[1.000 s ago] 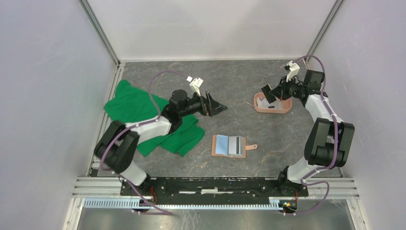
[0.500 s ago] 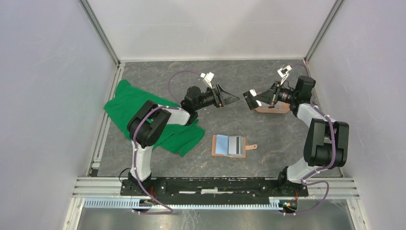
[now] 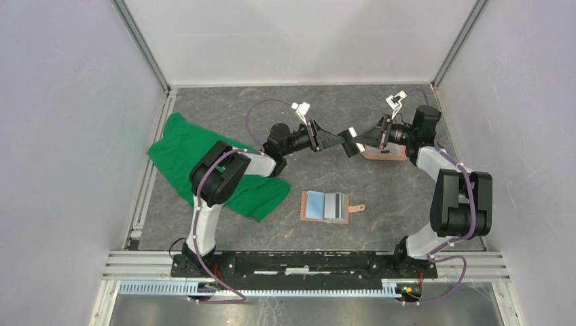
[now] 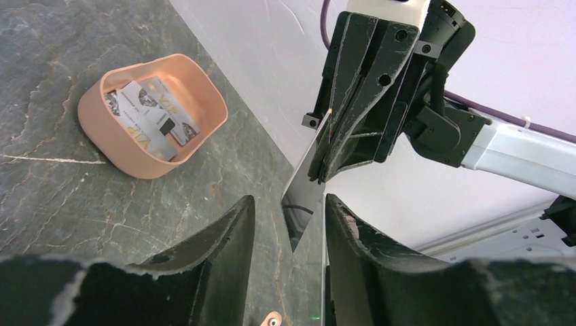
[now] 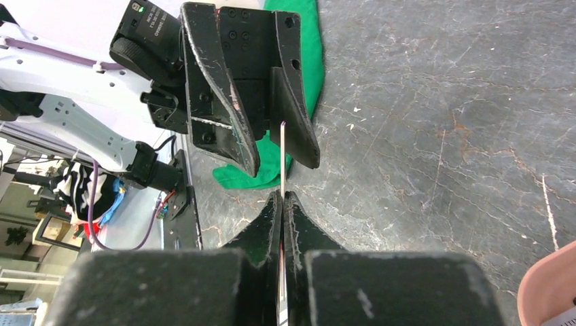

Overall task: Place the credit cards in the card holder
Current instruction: Place the credit card in the storage box.

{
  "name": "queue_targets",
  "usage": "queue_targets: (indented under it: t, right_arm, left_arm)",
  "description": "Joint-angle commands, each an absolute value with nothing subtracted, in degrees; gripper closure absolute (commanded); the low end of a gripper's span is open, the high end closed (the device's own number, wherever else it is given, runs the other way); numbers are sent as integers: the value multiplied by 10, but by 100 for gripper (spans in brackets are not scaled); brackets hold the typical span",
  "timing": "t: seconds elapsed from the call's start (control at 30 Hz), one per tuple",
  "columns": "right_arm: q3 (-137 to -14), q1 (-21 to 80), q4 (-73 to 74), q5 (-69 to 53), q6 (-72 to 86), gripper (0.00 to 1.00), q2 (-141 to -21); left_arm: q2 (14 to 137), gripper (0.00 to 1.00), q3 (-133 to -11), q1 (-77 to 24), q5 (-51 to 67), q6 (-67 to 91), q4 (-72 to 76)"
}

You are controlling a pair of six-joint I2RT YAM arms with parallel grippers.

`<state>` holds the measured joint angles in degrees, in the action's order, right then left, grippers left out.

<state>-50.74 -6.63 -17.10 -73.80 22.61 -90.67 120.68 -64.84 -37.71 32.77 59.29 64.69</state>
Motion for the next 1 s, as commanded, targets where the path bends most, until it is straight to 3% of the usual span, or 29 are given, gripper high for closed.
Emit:
queue_targets:
  t: [0.0, 0.1, 0.4, 0.8, 0.97]
  right_arm:
    - [-506, -62, -196, -755, 232, 100, -895]
    - [-506, -60, -196, -756, 233, 100, -897]
    - [-510, -59, -189, -764, 226, 100, -904]
    - [-558, -50, -48, -790, 106, 69, -921]
    - [-570, -32, -17, -801, 80, 61, -930]
  left_arm:
    - [1220, 52, -679, -381, 346, 626, 694]
    - [1227, 56, -687, -382, 348, 631, 698]
    - [1236, 98, -682, -377, 370, 640, 725]
    - [1237, 98, -648, -343, 410, 674, 793]
    - [1241, 98, -650, -341, 424, 681, 804]
